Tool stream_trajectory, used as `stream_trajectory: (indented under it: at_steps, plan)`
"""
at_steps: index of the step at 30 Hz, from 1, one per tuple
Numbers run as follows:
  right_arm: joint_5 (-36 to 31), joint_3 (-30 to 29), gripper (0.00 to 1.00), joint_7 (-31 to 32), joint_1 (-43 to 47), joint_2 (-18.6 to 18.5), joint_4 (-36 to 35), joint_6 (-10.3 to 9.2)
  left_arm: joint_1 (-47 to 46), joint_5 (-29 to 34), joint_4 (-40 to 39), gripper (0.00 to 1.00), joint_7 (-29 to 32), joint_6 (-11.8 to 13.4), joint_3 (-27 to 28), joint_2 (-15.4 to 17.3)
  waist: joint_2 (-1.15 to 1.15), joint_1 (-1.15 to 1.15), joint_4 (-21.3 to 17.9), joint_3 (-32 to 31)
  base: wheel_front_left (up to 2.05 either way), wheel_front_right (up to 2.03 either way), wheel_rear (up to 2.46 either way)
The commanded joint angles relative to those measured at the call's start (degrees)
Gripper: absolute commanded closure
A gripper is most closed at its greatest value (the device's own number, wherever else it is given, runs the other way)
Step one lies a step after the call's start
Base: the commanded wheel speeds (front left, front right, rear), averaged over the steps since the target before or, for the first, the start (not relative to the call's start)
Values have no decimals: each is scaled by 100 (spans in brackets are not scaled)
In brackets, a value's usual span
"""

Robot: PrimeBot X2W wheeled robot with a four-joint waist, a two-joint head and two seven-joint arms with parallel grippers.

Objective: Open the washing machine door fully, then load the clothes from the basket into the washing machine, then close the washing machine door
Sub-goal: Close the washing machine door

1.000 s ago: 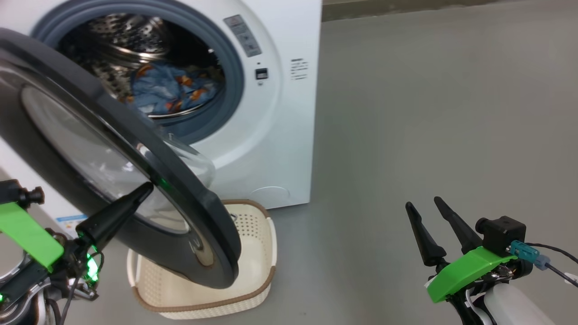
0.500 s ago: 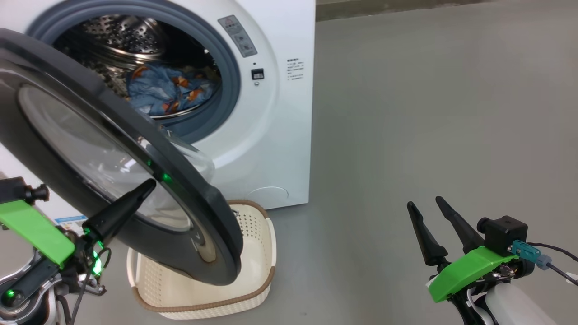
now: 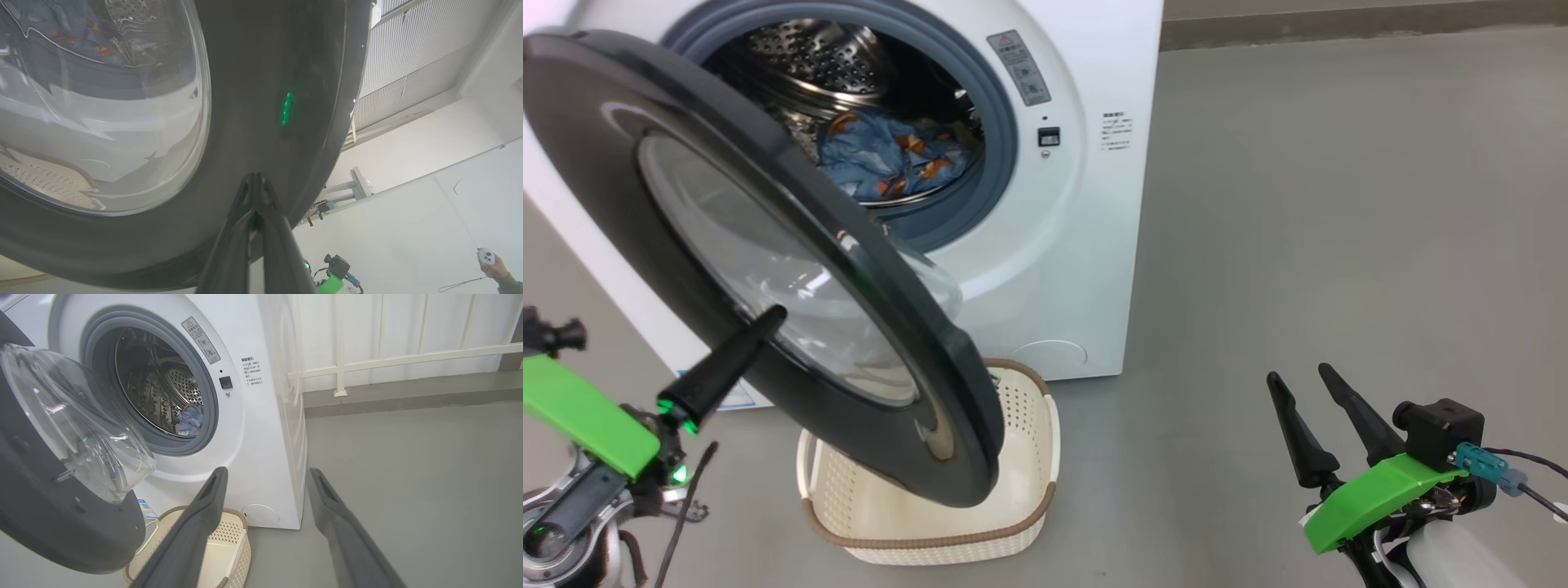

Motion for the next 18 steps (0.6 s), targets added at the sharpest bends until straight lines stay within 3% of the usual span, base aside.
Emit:
stream_trajectory:
  at_steps: [1,2,10,18]
  plan:
    - [-2,60,0,-71,-16,-56,-138,25,-240,211,-260,49,-135,-61,226,259,-1,0,89,0,0,0,0]
    - [-5,53,0,-71,-16,-52,-143,25,-232,274,-287,0,-207,-82,244,266,-1,0,112,8,0,0,0]
    - [-1,11,0,-71,-19,-14,-164,25,0,1093,-379,0,-1023,-422,309,368,-1,0,208,54,0,0,0]
    - [9,3,0,-71,-44,29,-184,25,707,2523,-349,0,-2590,-655,-163,537,-1,0,177,81,0,0,0]
